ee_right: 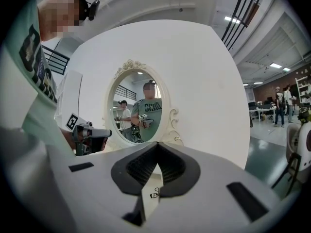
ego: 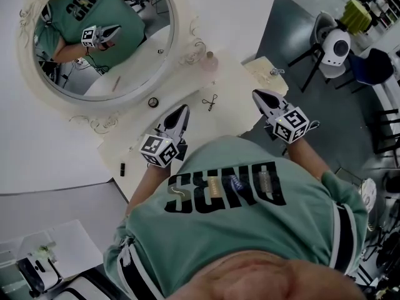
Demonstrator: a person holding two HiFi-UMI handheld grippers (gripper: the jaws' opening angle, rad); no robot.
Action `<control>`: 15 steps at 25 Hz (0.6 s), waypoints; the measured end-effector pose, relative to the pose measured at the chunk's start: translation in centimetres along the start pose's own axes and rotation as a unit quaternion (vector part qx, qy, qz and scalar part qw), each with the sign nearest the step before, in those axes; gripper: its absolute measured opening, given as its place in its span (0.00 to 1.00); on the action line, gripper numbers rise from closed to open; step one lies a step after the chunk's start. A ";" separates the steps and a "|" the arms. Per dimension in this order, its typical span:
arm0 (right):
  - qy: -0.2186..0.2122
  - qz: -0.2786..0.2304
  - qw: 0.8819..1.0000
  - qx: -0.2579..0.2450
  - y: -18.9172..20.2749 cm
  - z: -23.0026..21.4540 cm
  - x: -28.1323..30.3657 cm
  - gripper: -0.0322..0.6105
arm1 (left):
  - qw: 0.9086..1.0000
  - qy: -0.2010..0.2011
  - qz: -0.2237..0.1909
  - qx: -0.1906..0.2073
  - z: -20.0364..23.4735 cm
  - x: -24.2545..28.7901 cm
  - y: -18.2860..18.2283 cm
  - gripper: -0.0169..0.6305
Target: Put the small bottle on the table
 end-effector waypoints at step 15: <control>-0.002 0.000 1.000 -0.008 -0.2 0.5 -0.3 0.04 | 1.000 -0.002 -0.002 0.000 0.0 -0.4 0.0 0.04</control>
Point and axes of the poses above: the fingertips, and each gripper's own axes: x forward along the fingers, z to its left, y out of its underside, the point moved 2 cm from there along -x, backward along the fingers, and after that the axes turned 11 degrees about z, right-handed, at the moved point
